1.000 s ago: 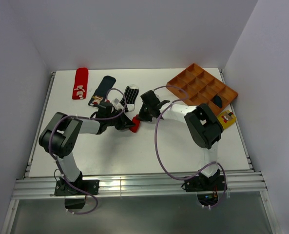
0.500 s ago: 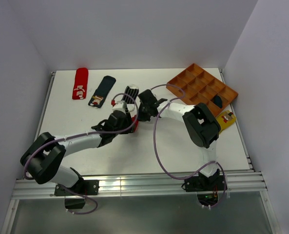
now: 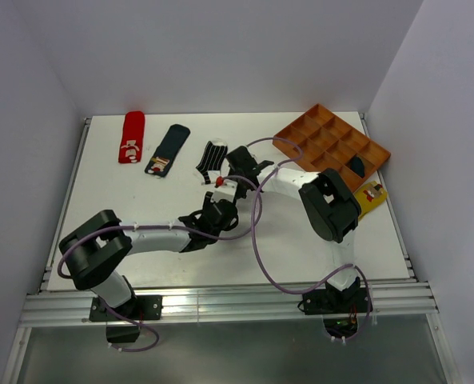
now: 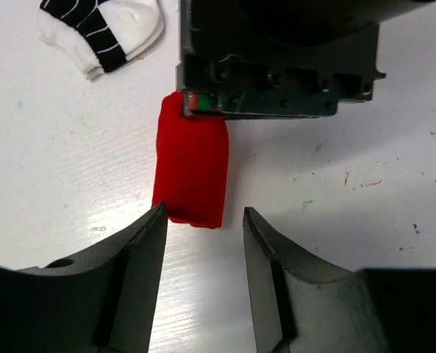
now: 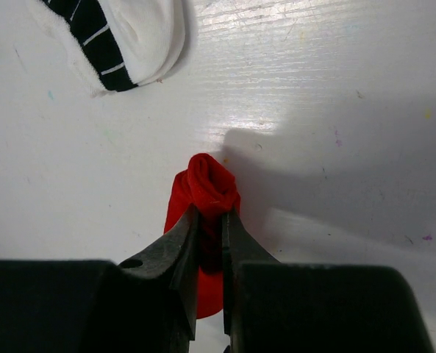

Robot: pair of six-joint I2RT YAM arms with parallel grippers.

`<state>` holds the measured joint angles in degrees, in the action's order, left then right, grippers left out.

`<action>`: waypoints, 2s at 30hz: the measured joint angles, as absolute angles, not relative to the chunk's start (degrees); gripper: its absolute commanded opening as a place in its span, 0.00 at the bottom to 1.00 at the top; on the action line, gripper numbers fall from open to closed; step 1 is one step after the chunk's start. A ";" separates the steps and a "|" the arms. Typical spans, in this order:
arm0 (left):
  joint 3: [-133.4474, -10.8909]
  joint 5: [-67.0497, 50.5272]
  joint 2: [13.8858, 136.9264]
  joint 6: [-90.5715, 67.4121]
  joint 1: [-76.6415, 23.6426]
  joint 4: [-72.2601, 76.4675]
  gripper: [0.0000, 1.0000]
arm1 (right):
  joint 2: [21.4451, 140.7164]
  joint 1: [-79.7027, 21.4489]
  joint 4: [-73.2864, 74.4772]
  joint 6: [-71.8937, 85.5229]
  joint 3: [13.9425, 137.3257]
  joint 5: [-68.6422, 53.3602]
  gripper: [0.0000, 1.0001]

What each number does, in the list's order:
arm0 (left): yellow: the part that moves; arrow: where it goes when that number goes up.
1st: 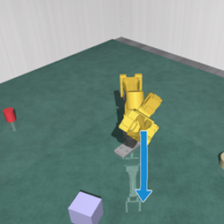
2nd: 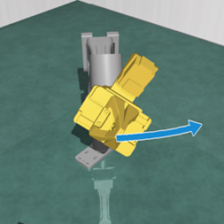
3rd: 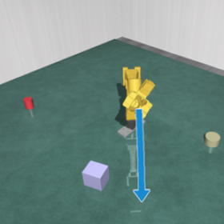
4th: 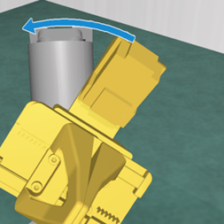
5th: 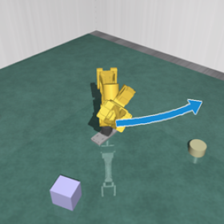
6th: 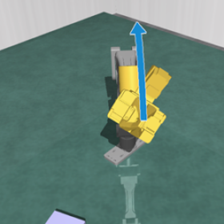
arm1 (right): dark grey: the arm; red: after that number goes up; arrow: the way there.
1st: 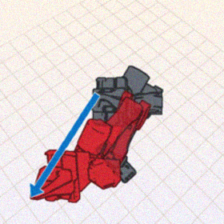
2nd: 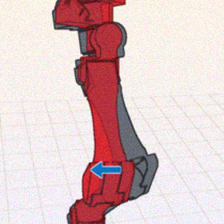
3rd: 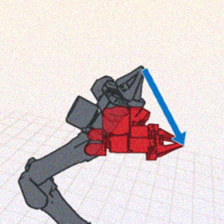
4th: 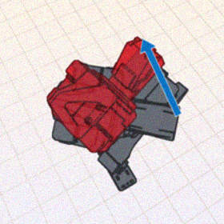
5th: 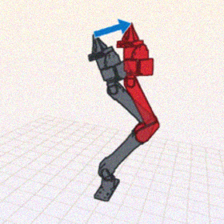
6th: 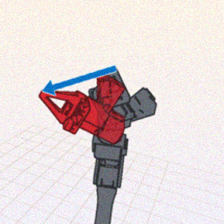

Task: Roll the socks
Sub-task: Roll the sock at the center of the board.

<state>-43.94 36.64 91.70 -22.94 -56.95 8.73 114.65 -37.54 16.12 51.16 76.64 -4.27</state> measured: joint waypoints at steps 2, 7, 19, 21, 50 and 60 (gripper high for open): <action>-44.51 38.20 92.62 -21.56 -57.78 8.99 0.50 | 114.67 -37.54 16.12 51.13 76.66 -4.38 0.00; -46.00 40.71 94.50 -18.87 -58.33 10.24 0.51 | 114.69 -37.54 16.16 51.09 76.73 -4.60 0.00; -48.45 43.16 99.77 -19.14 -58.46 9.06 0.50 | 114.74 -37.52 16.23 50.92 76.73 -5.56 0.00; -48.93 43.20 100.05 -20.23 -58.35 8.12 0.50 | 114.74 -37.45 16.21 50.87 76.73 -5.85 0.00; -51.33 24.01 98.04 -31.66 -47.22 -1.19 0.01 | 111.79 -37.32 11.70 51.72 72.53 -5.61 0.48; -49.60 8.67 96.47 -38.30 -40.29 0.97 0.01 | 107.92 -37.43 7.44 55.35 66.98 -5.30 0.51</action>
<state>-49.60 8.67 96.47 -38.30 -40.29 0.97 107.92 -37.43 7.44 55.35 66.98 -5.30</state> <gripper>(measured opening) 0.311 0.498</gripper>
